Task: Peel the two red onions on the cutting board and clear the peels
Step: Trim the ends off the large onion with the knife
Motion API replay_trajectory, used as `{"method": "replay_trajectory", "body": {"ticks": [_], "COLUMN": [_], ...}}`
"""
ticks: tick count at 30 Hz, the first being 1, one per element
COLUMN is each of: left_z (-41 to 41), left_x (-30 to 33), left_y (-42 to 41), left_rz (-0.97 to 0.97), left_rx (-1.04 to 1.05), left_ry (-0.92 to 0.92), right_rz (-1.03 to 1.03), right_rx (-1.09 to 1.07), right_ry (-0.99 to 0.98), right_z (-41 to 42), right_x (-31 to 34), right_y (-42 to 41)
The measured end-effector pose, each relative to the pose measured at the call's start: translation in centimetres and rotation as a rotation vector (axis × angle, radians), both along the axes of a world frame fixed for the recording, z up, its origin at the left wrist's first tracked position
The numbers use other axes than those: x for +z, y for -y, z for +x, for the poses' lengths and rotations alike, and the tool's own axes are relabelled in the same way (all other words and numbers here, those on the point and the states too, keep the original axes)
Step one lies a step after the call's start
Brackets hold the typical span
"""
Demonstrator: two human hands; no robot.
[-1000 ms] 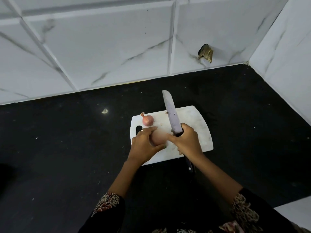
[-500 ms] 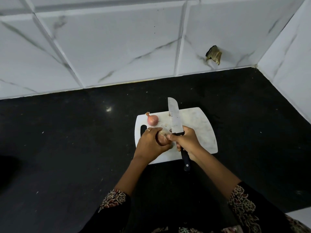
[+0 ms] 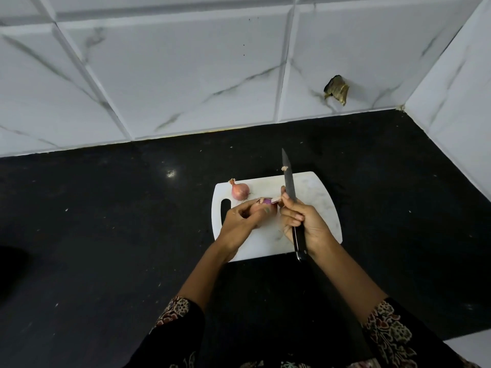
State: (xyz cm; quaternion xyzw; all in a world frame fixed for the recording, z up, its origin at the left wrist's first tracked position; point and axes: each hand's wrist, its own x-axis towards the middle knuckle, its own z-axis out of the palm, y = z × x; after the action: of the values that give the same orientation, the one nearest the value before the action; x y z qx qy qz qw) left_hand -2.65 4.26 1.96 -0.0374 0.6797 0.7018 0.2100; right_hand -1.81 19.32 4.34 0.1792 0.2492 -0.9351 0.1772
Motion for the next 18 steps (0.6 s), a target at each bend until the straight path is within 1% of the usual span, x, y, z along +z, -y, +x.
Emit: {"method": "replay_trajectory", "body": {"ticks": [3,5,6,7,8,9,10,12,13,14,15,18], "left_z": [0.1,0.2,0.1,0.0,-0.1,-0.1,-0.1,-0.1,-0.1,-0.1,-0.2,-0.3], "left_x": [0.5,0.7,0.6,0.3,0.0,-0.1,-0.2,-0.4,-0.4,-0.5,-0.7,-1.0], "left_y": [-0.5,-0.8,-0.8,-0.5,-0.2,0.2,0.5,0.5,0.3,0.1,-0.2,-0.7], "left_rz": [0.078,0.179,0.244,0.307,0.354,0.394,0.424,0.47,0.465,0.422,0.346,0.074], "left_rx": [-0.02,-0.002,0.035,0.081,0.124,0.148,0.166,0.195,0.209,0.219,0.232,0.249], "left_ry": [0.06,0.129,0.172,0.209,0.236,0.254,0.266,0.269,0.258,0.232,0.194,0.086], "right_rz": [-0.179,-0.267,-0.294,-0.276,-0.194,-0.03,0.214,0.783,0.995,1.128,1.209,1.396], "right_rx": [-0.016,-0.041,-0.075,-0.118,-0.151,-0.169,-0.163,-0.082,-0.037,-0.009,-0.002,0.015], "right_ry": [-0.094,-0.131,-0.131,-0.109,-0.071,-0.029,0.0,0.03,0.044,0.056,0.059,0.03], "right_z": [0.0,-0.2,-0.4,-0.7,-1.0,-1.2,-1.3,-1.1,-0.9,-0.6,-0.4,0.1], "right_x": [-0.6,-0.7,-0.6,-0.2,0.3,0.7,1.0,0.9,0.4,-0.1,-0.6,-1.2], "right_y": [-0.4,-1.0,-1.5,-2.1,-2.7,-3.4,-4.0,-4.5,-4.5,-4.3,-4.0,-3.5]}}
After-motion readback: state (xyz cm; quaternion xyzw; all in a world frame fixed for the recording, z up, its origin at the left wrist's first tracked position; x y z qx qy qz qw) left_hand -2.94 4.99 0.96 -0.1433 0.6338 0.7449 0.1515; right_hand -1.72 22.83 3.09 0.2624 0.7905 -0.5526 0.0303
